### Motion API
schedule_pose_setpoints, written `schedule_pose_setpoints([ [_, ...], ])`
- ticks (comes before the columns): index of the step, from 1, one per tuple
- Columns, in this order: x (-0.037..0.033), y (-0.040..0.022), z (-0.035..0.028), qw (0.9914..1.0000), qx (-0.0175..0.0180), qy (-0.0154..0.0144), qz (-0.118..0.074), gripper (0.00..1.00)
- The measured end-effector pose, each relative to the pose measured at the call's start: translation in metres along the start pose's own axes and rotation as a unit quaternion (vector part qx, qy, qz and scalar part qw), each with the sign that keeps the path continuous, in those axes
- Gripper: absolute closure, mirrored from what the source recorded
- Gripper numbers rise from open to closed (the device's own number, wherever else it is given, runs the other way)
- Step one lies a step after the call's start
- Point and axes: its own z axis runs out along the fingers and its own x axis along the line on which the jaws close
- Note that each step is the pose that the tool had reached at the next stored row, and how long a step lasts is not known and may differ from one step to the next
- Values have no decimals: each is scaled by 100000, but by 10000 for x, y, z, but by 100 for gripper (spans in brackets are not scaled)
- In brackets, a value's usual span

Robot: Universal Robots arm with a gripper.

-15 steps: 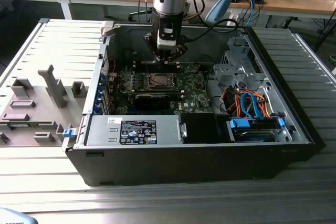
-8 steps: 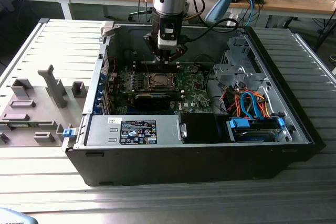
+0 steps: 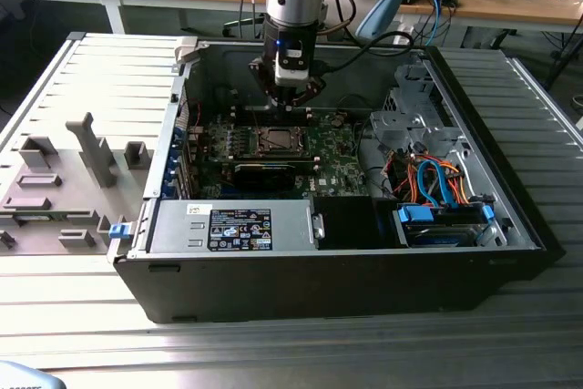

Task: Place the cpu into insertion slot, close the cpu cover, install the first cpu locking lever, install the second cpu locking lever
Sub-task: 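Install the first cpu locking lever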

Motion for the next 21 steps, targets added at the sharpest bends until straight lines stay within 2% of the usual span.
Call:
schedule_pose_setpoints([
  [21, 0, 0, 0, 99944, 2, -144, -3352, 89],
])
